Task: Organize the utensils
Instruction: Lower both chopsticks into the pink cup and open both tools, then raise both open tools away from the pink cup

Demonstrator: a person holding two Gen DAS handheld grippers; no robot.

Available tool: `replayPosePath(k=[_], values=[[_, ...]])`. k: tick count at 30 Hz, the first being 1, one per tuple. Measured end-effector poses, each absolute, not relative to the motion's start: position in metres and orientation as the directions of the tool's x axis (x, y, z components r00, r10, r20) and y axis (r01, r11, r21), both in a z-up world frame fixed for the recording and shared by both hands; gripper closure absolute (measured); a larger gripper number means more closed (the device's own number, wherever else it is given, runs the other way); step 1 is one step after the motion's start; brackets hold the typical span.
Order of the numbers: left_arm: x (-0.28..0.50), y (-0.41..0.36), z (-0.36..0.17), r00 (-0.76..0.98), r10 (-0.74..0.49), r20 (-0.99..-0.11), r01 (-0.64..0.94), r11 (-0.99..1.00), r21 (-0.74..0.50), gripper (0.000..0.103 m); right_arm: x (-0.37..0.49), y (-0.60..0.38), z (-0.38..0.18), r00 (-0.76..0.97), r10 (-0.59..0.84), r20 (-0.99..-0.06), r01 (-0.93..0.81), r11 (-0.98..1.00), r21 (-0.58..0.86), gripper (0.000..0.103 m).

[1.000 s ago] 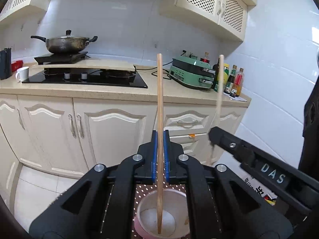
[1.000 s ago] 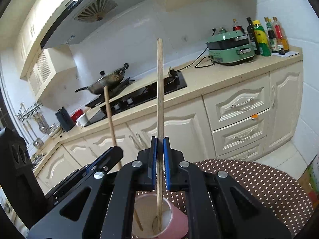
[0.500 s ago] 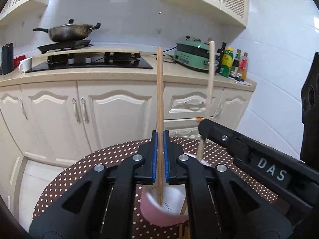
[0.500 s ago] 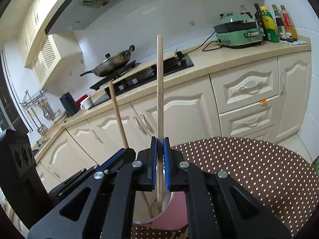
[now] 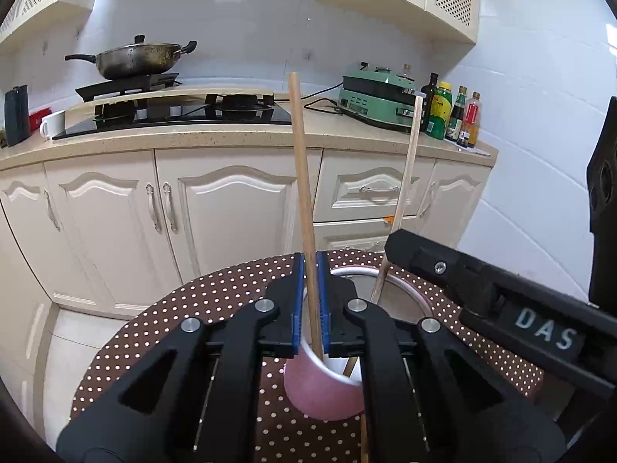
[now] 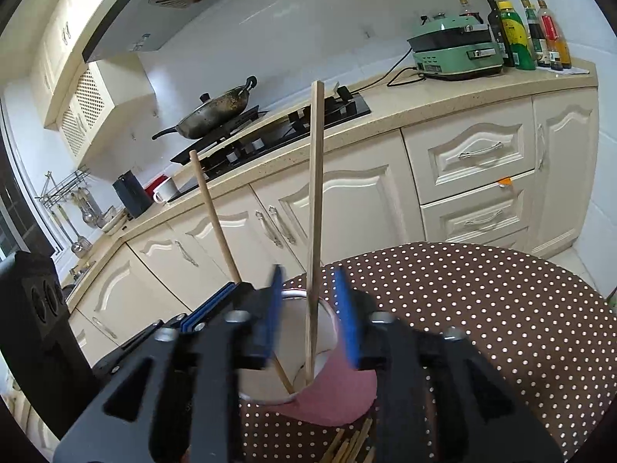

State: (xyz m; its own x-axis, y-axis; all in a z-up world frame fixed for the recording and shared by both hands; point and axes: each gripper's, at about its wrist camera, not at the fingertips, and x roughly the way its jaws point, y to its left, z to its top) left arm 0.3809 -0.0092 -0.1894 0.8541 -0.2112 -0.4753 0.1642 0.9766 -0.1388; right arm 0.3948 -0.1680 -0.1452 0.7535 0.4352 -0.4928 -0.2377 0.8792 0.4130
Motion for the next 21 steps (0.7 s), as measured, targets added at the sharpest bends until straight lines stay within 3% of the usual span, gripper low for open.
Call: replayPosePath(k=[3, 7, 10, 11, 21], values=[[0.376, -0.008, -0.188, 0.853, -0.207, -0.480, 0.158, 0.977, -0.140, 0.084, 0.389, -0.172, -0.141, 0.761, 0.428, -0.487, -0.229, 0.881, 0.415, 0.047], [0.366, -0.004, -0.182, 0.854, -0.192, -0.485, 0.139, 0.980, -0.142, 0.079, 0.382, -0.175, -0.132, 0.771, 0.415, -0.484, -0.226, 0.888, 0.401, 0.042], [0.359, -0.002, -0.176, 0.859, -0.173, -0.482, 0.124, 0.983, -0.133, 0.068, 0.374, -0.177, -0.123, 0.779, 0.408, -0.476, -0.226, 0.891, 0.393, 0.040], [0.357, -0.001, -0.173, 0.862, -0.167, -0.478, 0.119, 0.985, -0.129, 0.061, 0.370, -0.177, -0.119, 0.784, 0.406, -0.468, -0.228, 0.891, 0.392, 0.040], [0.323, 0.004, -0.113, 0.893, -0.127, -0.432, 0.089, 0.990, -0.108, 0.059, 0.334, -0.181, -0.064, 0.818, 0.365, -0.445, -0.216, 0.911, 0.350, 0.034]])
